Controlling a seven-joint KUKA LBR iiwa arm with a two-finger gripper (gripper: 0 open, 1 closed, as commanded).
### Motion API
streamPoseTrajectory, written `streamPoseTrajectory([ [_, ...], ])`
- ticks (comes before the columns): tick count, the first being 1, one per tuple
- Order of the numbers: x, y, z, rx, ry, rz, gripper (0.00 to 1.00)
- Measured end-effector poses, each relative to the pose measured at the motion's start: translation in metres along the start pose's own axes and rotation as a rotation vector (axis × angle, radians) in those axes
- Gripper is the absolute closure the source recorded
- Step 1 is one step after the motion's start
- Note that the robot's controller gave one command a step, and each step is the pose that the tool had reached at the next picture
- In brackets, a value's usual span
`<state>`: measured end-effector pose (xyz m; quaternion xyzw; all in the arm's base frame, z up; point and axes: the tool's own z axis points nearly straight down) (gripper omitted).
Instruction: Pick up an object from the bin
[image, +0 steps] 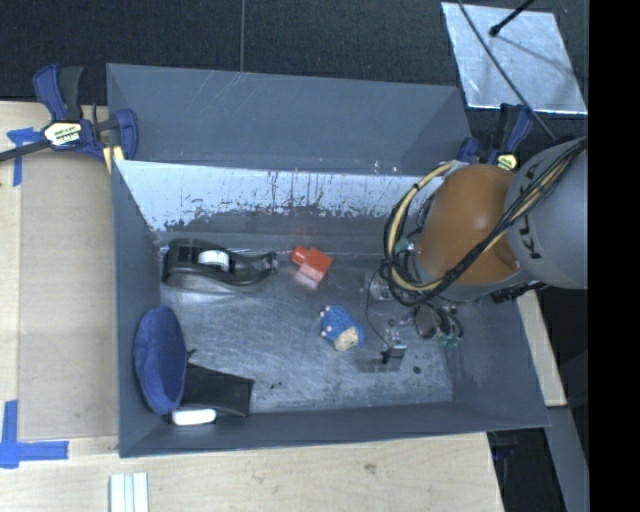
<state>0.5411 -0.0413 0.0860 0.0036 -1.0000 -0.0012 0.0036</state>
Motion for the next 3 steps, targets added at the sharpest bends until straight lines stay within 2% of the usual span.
streamPoseTrajectory([
  [1,-0.013,0.039,0.016,0.002,-0.008,-0.227,0.00],
  [2,-0.014,0.038,0.014,0.003,-0.012,-0.226,1.00],
  [3,-0.029,0.033,-0.135,0.006,-0.020,-0.265,1.00],
])
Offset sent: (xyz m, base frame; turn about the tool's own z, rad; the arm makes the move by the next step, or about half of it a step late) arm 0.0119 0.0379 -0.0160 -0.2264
